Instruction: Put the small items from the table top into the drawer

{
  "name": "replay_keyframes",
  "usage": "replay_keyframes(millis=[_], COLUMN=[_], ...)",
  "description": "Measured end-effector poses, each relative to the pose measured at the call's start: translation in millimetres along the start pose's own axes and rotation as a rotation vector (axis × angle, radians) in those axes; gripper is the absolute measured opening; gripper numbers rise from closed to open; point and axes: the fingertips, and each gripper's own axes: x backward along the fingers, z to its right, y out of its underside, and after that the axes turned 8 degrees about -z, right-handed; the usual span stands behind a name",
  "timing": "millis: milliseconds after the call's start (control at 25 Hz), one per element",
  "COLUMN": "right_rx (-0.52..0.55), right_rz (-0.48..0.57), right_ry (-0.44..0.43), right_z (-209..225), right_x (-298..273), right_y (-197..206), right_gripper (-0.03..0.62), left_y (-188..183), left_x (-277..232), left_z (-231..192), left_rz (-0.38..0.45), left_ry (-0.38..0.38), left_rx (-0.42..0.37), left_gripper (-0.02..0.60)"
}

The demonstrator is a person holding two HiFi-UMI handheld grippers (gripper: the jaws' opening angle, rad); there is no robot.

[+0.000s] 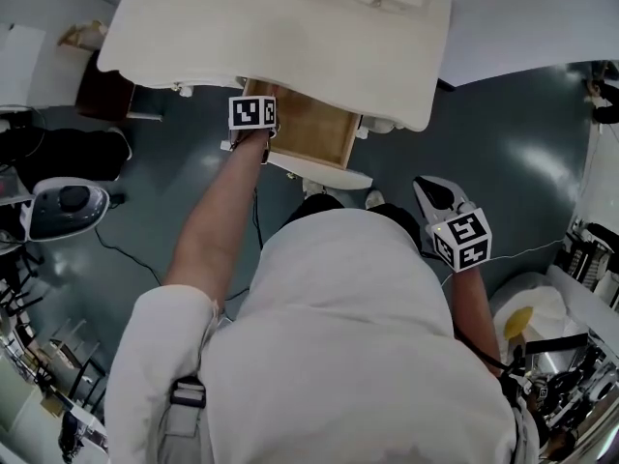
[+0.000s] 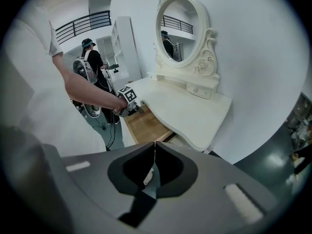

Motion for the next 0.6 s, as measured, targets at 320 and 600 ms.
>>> replay_keyframes(millis=[320, 600], right_rx=[-0.022, -0.055], right_rz=[-0.043, -0.065], right_ry=[0.001, 0.011], right_z=[-5, -1], right_x=[0, 5], right_y=[9, 23], right_gripper=[0.006, 0.006], left_y=[7, 14], left_x=[-31, -51], left_z=[-3, -4], left_rz=[-0.061, -0.103], left_ry=[-0.013, -0.037], left_rx=[-0.004, -0.029], left_gripper=[0.043, 0.044])
